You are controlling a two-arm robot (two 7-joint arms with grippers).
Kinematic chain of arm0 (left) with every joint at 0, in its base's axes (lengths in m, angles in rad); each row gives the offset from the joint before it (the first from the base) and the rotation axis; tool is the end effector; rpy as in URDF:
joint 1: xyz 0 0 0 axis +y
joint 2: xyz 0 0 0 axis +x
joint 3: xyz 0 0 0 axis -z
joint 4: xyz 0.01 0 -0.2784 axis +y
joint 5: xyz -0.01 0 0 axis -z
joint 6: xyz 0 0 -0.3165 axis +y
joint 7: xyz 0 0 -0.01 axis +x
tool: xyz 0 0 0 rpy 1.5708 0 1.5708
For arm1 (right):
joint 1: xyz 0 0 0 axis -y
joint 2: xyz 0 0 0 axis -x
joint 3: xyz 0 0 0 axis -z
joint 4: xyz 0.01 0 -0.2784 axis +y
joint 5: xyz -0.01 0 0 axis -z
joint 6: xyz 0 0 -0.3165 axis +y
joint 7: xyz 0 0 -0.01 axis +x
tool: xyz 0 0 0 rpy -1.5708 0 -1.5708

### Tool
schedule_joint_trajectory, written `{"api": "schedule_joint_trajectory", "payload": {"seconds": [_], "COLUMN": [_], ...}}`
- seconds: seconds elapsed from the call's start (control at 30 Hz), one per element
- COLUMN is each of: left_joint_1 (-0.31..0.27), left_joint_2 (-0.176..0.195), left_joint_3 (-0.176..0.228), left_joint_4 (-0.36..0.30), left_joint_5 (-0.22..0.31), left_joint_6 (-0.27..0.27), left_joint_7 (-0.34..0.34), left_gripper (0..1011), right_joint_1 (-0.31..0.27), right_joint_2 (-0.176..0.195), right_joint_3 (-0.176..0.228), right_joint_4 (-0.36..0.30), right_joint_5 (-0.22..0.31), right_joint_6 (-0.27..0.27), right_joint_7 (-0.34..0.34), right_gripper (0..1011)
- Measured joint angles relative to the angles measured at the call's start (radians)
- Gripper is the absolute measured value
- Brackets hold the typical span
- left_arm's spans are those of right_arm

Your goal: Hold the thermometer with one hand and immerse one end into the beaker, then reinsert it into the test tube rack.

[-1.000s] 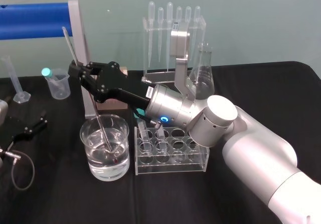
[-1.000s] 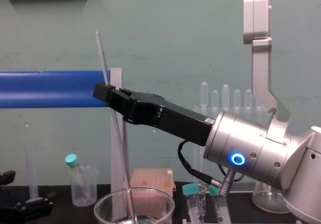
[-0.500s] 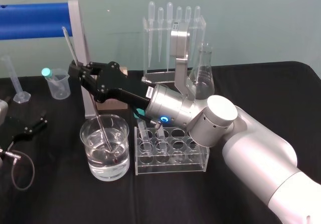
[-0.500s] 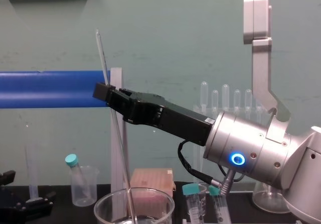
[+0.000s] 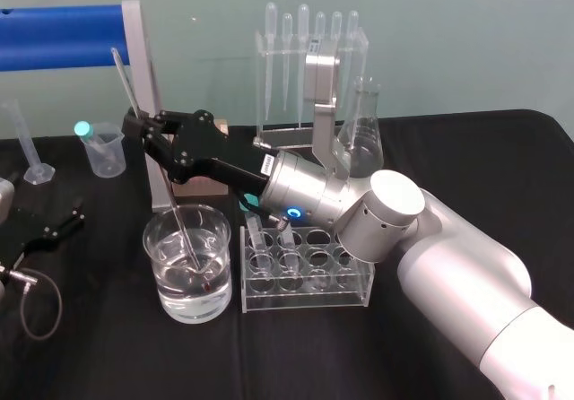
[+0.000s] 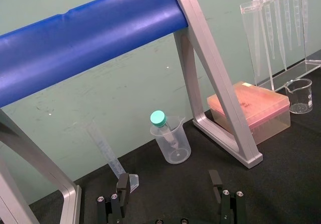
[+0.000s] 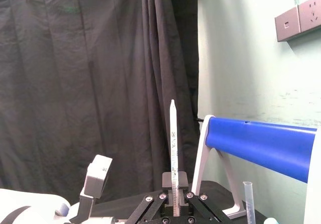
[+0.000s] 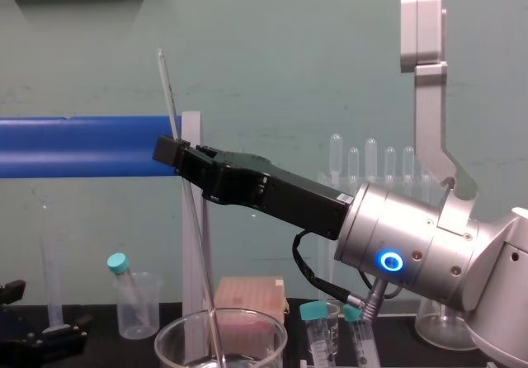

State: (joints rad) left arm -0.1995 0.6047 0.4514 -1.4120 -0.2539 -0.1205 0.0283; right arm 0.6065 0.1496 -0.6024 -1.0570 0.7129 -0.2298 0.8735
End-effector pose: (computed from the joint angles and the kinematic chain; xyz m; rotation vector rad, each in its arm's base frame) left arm 0.3635 0.0740 -0.2944 0.3045 -0.2850 1.2480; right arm 0.4623 0.0948 -0.2456 0.3264 -0.0053 -0.3052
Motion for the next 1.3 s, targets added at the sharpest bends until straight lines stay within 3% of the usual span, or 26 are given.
{"api": "schedule_joint_trajectory", "payload": {"seconds": [1.3], "left_joint_1": [0.0], "left_joint_2": [0.0], "left_joint_3": [0.0], "left_joint_4": [0.0], "left_joint_5": [0.0], "left_joint_6": [0.0], "left_joint_7": [0.0], "left_gripper": [1008], "right_joint_1": [0.0], "right_joint_2": [0.0], "right_joint_3": [0.0], "right_joint_4": [0.0], "right_joint_5": [0.0], "right_joint_6": [0.0], "right_joint_7": [0.0], "right_gripper": [58]}}
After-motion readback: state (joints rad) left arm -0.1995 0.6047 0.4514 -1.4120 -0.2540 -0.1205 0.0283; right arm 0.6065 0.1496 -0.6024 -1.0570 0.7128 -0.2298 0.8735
